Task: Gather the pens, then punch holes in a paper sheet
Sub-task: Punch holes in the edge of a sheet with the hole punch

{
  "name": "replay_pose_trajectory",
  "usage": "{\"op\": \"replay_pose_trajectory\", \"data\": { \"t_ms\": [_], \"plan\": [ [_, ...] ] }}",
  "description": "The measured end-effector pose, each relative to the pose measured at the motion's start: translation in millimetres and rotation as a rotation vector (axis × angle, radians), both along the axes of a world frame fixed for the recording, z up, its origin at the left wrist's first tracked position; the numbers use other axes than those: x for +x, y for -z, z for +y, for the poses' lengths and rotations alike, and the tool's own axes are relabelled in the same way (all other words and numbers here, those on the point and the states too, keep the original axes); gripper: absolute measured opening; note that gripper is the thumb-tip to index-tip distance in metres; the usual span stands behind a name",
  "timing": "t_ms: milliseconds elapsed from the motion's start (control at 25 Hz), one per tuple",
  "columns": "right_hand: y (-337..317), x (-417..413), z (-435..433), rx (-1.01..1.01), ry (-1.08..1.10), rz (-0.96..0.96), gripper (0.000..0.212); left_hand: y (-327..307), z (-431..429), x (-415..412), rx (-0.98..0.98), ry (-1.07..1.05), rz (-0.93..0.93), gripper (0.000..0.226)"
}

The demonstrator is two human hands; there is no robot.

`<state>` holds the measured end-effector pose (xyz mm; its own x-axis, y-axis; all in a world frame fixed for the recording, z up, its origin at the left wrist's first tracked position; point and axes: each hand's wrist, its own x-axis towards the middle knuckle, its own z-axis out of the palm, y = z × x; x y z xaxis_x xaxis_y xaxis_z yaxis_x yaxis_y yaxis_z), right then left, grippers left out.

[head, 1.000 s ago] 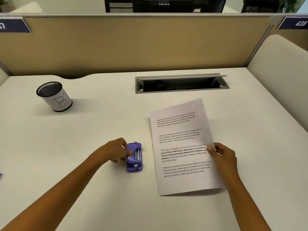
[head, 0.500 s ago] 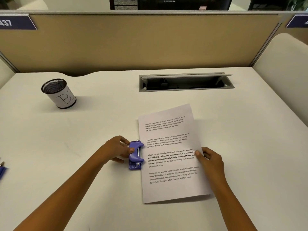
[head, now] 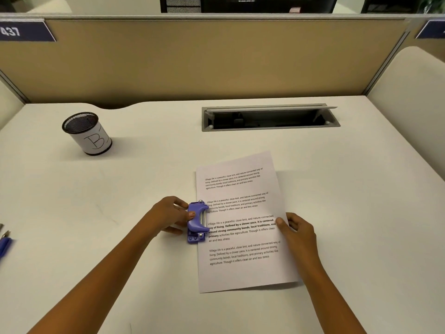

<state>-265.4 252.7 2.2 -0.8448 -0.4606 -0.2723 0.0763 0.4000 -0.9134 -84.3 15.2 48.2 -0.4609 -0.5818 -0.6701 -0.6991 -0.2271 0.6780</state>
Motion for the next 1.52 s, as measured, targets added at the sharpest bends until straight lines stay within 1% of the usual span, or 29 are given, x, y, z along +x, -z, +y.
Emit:
{"op": "replay_pose_trajectory", "data": {
  "t_ms": [240,360,440,600,720,760,840,920,1000,1080,1240,1360,1440,1520],
  "plan": [
    [2.8,0.7,1.6,0.003,-0.016,-0.019,0.007,-1.5,-1.4,0.6,-0.004,0.012,0.006,0.039],
    [2.5,-1.1,2.9,-0.022,-0.015,-0.062,0.014,-3.3,-2.5,-1.1,0.013,0.028,-0.009,0.039],
    [3.5,-3.6,3.8,-0.024,-0.031,-0.11,0.008,-3.7,-4.8,-1.5,0.019,0.044,-0.02,0.039],
    [2.4,-4.7,3.5,-0.02,-0.037,-0.115,0.008,-0.8,-9.7,-4.6,0.008,0.059,-0.075,0.037],
    [1.2,-3.9,2.2,-0.021,-0.026,-0.117,0.01,3.6,-11.8,-6.9,-0.054,0.054,-0.156,0.027],
    [1.5,-4.2,1.8,-0.017,-0.023,-0.118,0.01,4.7,-12.3,-7.3,-0.093,0.084,-0.196,0.028],
    [2.1,-4.8,1.7,-0.011,-0.025,-0.123,0.008,7.7,-13.1,-6.9,-0.156,0.169,-0.281,0.043],
    [2.6,-5.2,1.8,-0.017,-0.028,-0.129,0.011,7.4,-13.3,-9.9,-0.23,0.239,-0.347,0.047],
    [3.2,-5.7,2.2,-0.023,-0.035,-0.141,0.014,5.8,-12.7,-15.4,-0.298,0.298,-0.392,0.046],
    [3.8,-6.4,2.2,-0.024,-0.043,-0.146,0.014,4.4,-12.1,-19.7,-0.289,0.311,-0.398,0.041],
    [4.8,-7.5,2.2,-0.017,-0.039,-0.151,0.015,6.3,-11.2,-21.7,-0.308,0.347,-0.409,0.047],
    [4.5,-7.2,2.2,-0.022,-0.047,-0.157,0.017,9.2,-14.1,-21.7,-0.275,0.38,-0.394,0.05],
    [4.4,-7.3,2.5,-0.024,-0.048,-0.163,0.019,11.5,-16.6,-20.8,-0.261,0.398,-0.39,0.045],
    [4.0,-8.0,2.3,-0.018,-0.049,-0.162,0.019,14.9,-17.7,-18.6,-0.276,0.398,-0.393,0.035]
  ]
}}
